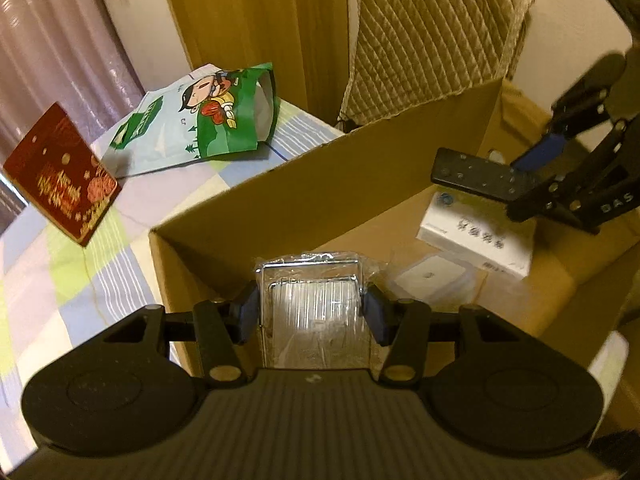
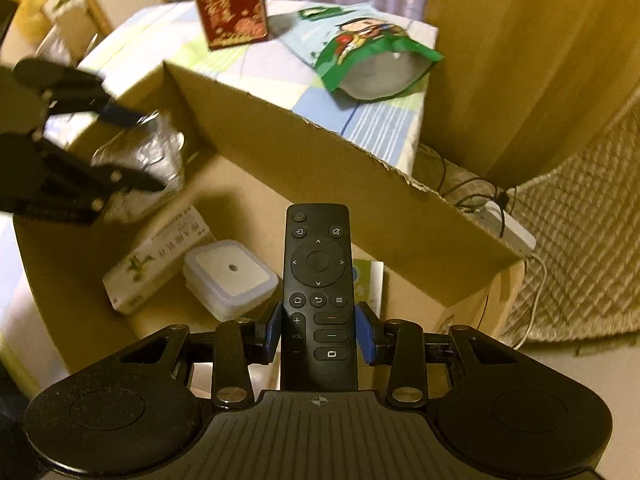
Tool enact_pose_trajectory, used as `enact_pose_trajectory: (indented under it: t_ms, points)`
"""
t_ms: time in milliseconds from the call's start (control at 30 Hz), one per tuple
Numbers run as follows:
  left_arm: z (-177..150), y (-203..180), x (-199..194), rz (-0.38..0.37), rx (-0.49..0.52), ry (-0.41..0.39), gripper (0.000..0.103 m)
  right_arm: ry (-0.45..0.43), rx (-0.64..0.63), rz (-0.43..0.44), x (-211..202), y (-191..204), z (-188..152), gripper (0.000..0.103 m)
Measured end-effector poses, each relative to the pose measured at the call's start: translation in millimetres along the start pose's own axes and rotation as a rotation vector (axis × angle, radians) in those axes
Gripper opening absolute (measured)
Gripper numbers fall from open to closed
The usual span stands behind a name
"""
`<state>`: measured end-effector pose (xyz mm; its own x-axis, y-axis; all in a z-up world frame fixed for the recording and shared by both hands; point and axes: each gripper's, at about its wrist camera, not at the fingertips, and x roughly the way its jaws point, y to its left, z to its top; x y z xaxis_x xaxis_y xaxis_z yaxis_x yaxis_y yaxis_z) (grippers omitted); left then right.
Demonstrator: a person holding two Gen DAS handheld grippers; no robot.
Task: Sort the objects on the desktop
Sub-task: 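Carry the black remote and clear packet over the cardboard box with both grippers, then open the left gripper to drop the packet while the right releases the remote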
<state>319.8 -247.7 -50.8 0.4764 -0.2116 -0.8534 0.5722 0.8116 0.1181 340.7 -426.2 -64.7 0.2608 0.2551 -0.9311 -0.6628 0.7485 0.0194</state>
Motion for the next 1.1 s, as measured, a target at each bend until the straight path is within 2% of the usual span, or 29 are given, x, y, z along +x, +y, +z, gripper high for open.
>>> enact_pose_trajectory:
  t_ms: [300, 567, 733, 800, 833, 1100]
  points:
    - [9.7, -6.0, 43.8, 0.062, 0.038, 0.088, 0.049, 0.053, -0.082, 0.026, 16.5, -7.7, 4.4, 0.038]
    - [12.9, -5.8, 55.8, 0.084, 0.044, 0.120, 0.052, 0.078, -0.108, 0.036, 26.6, -12.1, 10.0, 0.038]
    - [14.8, -6.2, 56.0, 0.081, 0.054, 0.115, 0.062, 0.085, -0.103, 0.040, 29.5, -16.5, 14.6, 0.038]
    - [15.9, -7.0, 55.5, 0.089, 0.060, 0.109, 0.075, 0.090, -0.102, 0.041, 30.4, -17.1, 15.2, 0.038]
    - [16.4, -7.2, 55.0, 0.100, 0.060, 0.104, 0.078, 0.093, -0.101, 0.041, 30.9, -17.3, 15.2, 0.038]
    - [18.2, -0.2, 46.1, 0.116, 0.048, 0.085, 0.079, 0.114, -0.088, 0.041, 39.0, -16.7, 16.8, 0.038]
